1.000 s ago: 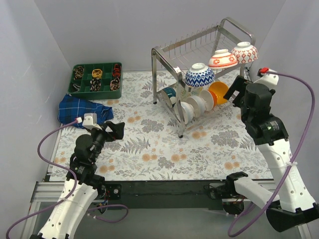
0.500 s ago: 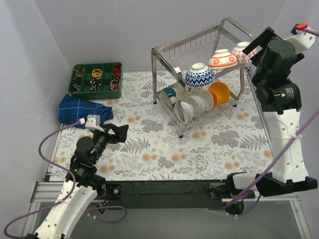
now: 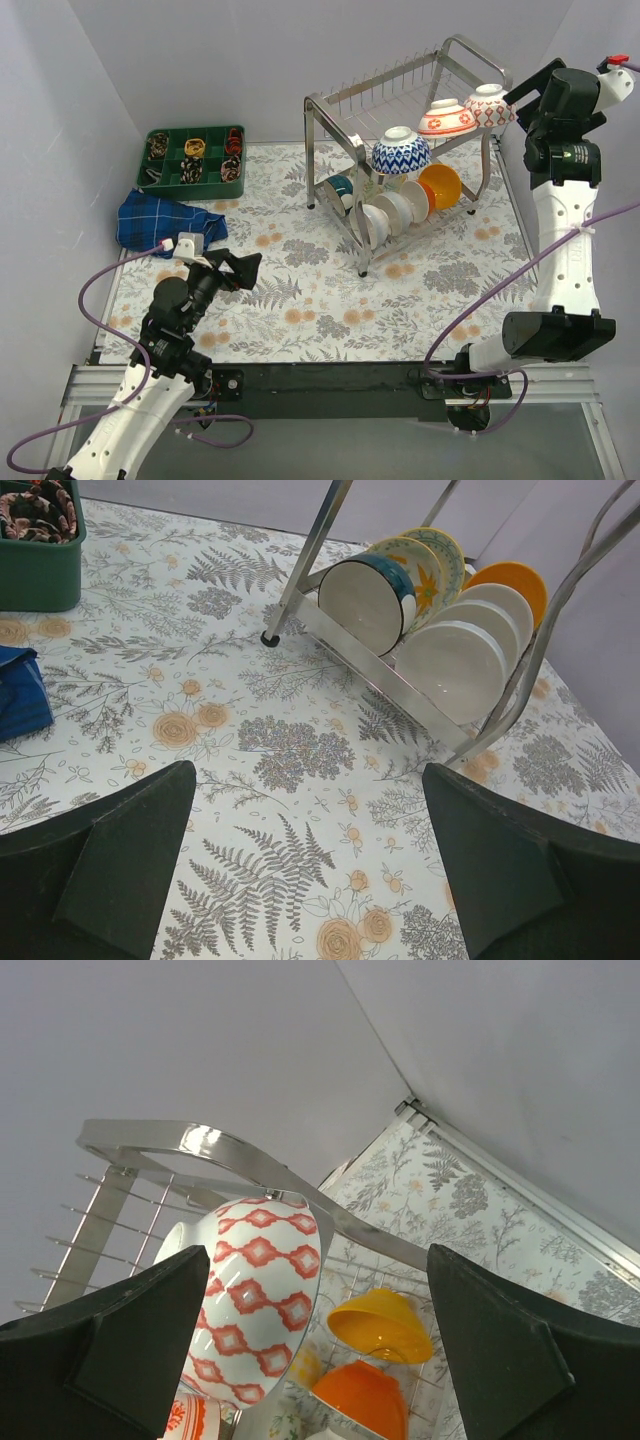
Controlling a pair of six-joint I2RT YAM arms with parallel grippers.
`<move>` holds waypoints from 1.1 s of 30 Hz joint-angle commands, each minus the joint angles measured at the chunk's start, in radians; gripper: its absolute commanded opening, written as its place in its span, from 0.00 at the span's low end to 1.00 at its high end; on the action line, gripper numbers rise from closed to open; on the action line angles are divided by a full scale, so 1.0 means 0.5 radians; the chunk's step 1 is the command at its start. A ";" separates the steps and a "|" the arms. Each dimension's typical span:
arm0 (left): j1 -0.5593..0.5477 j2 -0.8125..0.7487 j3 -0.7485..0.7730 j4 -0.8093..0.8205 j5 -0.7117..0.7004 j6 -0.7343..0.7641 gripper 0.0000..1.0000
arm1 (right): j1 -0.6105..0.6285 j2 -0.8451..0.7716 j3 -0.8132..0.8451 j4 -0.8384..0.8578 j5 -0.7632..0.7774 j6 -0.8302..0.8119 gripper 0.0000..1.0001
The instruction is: Unload the bowls from the dish rack
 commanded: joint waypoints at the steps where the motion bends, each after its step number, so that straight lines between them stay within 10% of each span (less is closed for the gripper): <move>1: -0.011 -0.023 0.018 -0.026 -0.011 0.024 0.98 | -0.066 0.024 0.018 0.157 -0.266 0.161 0.99; 33: -0.023 -0.069 0.009 -0.035 -0.001 0.021 0.98 | -0.084 0.144 -0.046 0.298 -0.564 0.280 0.83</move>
